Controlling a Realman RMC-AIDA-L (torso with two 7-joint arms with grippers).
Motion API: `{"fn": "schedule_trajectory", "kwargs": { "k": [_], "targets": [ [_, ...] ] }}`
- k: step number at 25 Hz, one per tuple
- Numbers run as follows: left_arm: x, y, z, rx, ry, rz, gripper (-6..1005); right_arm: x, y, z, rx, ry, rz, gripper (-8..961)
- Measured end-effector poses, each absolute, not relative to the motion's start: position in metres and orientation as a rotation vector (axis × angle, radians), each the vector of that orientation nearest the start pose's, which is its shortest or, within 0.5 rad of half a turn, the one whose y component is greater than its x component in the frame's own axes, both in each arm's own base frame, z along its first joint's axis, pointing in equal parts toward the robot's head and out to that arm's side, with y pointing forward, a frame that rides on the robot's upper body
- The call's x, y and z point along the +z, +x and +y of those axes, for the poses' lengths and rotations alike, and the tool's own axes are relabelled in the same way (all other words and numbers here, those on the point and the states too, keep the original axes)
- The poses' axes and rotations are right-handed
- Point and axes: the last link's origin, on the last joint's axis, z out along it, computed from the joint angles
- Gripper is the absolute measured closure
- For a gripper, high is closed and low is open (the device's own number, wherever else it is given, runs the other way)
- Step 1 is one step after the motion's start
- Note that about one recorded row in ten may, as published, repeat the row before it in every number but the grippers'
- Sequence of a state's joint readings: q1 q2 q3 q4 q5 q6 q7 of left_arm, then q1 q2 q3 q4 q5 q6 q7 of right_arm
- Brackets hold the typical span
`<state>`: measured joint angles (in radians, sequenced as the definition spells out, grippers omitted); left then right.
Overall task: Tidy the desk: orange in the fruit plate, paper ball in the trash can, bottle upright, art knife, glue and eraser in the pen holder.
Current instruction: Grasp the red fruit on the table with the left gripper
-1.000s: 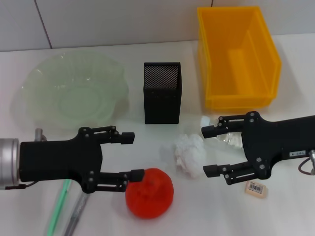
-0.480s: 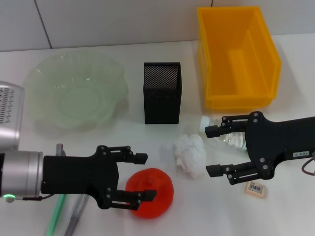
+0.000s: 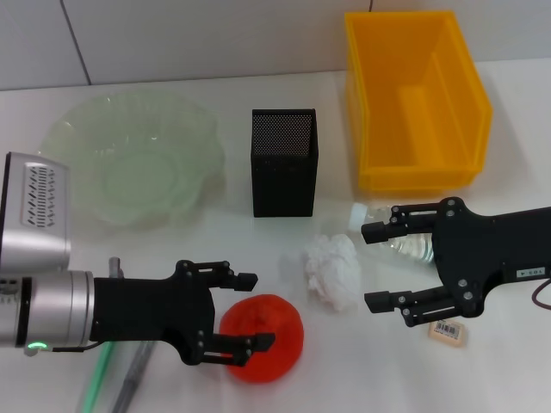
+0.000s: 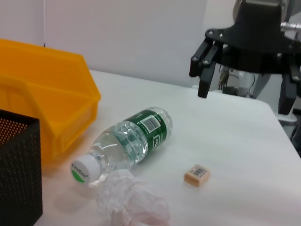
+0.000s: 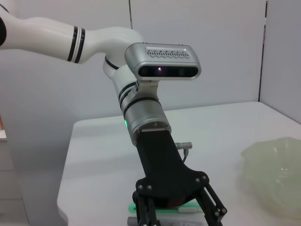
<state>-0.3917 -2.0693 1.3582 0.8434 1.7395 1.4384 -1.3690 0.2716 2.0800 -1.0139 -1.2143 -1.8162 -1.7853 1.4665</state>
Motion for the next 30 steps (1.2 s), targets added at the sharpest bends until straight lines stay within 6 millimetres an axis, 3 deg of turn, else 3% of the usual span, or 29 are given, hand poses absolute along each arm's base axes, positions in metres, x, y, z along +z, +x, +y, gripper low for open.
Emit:
{"fn": "schedule_trajectory", "kwargs": {
  "k": [13, 29, 30],
  "targets": [
    [-0.068, -0.237, 0.281, -0.485, -3.068, -0.204, 298, 0.043, 0.224, 0.274, 0.611, -2.927, 0.169, 183],
    [-0.071, -0.238, 0.29, -0.438, -3.024, -0.214, 319, 0.044, 0.223, 0.274, 0.608, -2.924, 0.166, 183],
    [-0.071, -0.237, 0.29, -0.437, -3.025, -0.213, 454, 0.044, 0.223, 0.274, 0.607, -2.924, 0.165, 183]
  ]
}}
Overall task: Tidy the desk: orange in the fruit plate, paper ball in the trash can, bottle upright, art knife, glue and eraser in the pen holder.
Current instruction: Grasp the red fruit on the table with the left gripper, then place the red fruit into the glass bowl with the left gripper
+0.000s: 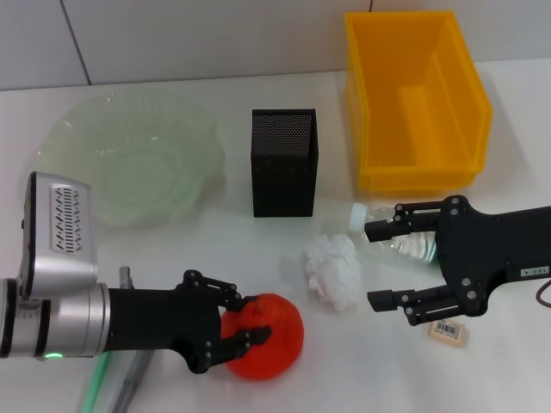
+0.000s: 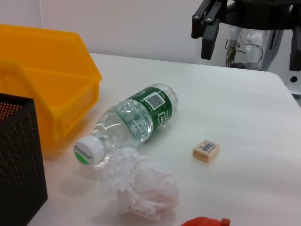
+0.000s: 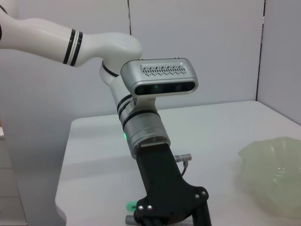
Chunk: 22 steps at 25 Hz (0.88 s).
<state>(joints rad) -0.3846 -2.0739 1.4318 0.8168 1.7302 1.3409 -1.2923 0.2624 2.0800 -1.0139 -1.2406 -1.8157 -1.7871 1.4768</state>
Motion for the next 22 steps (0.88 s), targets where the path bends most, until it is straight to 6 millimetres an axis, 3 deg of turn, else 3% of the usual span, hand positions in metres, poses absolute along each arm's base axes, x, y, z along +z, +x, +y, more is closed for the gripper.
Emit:
{"fn": "schedule_trajectory", "kwargs": {
  "k": [1, 7, 16, 22],
  "targets": [
    [-0.072, -0.237, 0.289, -0.436, -3.028, -0.212, 589, 0.044, 0.223, 0.274, 0.607, -2.924, 0.165, 183],
    [-0.075, -0.236, 0.287, -0.428, -3.046, -0.195, 747, 0.044, 0.223, 0.274, 0.607, -2.924, 0.166, 183],
    [-0.066, -0.224, 0.284, -0.5, -3.048, -0.139, 813, 0.048, 0.228, 0.273, 0.605, -2.898, 0.187, 183],
    [-0.044, -0.209, 0.28, -0.574, -3.015, -0.055, 838, 0.049, 0.232, 0.269, 0.604, -2.89, 0.206, 183]
  ]
}}
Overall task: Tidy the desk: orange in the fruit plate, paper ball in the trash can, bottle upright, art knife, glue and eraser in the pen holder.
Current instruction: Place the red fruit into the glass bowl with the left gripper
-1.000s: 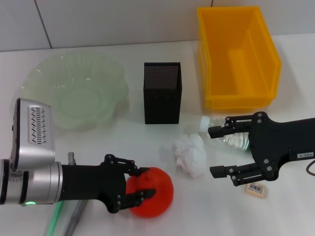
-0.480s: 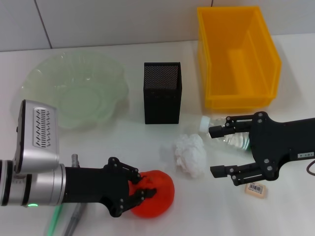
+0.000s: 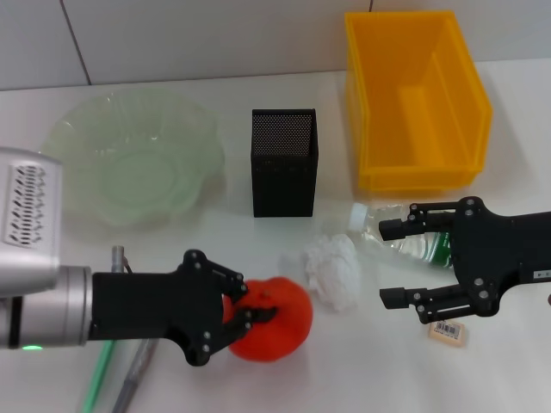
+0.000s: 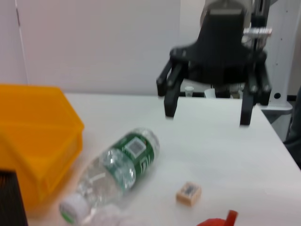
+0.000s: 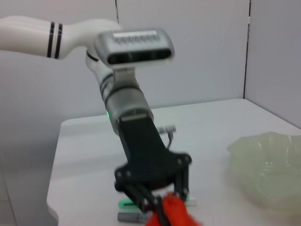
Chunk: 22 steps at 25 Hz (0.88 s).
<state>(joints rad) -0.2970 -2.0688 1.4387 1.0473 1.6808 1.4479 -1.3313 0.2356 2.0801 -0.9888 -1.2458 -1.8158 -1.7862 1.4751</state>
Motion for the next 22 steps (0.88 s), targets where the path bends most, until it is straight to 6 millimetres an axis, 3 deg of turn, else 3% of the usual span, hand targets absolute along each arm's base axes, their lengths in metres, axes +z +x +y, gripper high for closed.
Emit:
{"fn": "schedule_trajectory", "kwargs": {
  "k": [6, 12, 22],
  "targets": [
    [-0.022, -0.201, 0.28, -0.609, -2.941, 0.025, 880, 0.048, 0.234, 0.268, 0.611, -2.887, 0.211, 183],
    [0.006, -0.207, 0.295, -0.643, -2.794, -0.016, 924, 0.047, 0.235, 0.267, 0.613, -2.889, 0.218, 184],
    [0.017, -0.21, 0.329, -0.639, -2.593, -0.052, 938, 0.045, 0.235, 0.264, 0.61, -2.902, 0.218, 184]
  ]
}}
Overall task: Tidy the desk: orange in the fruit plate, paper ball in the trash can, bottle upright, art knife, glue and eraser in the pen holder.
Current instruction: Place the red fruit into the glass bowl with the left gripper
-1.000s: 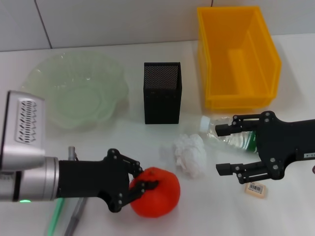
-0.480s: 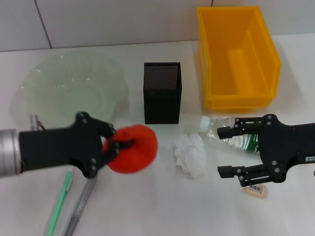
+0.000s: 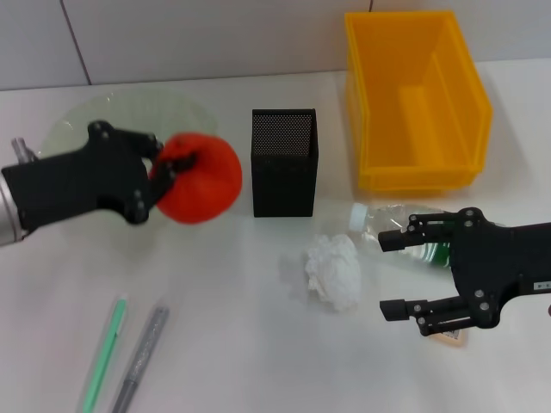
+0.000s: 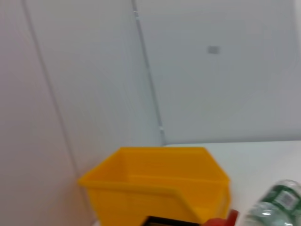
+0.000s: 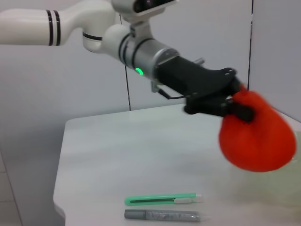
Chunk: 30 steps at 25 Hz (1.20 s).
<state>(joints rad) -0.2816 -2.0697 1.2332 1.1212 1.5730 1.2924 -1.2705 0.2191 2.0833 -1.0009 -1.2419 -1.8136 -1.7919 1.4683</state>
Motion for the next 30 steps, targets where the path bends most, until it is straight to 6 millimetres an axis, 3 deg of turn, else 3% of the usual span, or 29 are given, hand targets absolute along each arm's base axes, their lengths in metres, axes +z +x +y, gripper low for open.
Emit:
{"fn": "schedule_trajectory", "kwargs": {
  "k": [7, 11, 30],
  "targets": [
    [0.019, -0.222, 0.367, -0.62, -2.42, -0.199, 939, 0.045, 0.234, 0.262, 0.62, -2.909, 0.216, 184],
    [0.018, -0.229, 0.378, -0.61, -2.353, -0.21, 939, 0.044, 0.235, 0.262, 0.622, -2.909, 0.221, 184],
    [0.002, -0.264, 0.401, -0.409, -2.237, -0.315, 933, 0.045, 0.234, 0.262, 0.624, -2.907, 0.212, 184]
  ]
}}
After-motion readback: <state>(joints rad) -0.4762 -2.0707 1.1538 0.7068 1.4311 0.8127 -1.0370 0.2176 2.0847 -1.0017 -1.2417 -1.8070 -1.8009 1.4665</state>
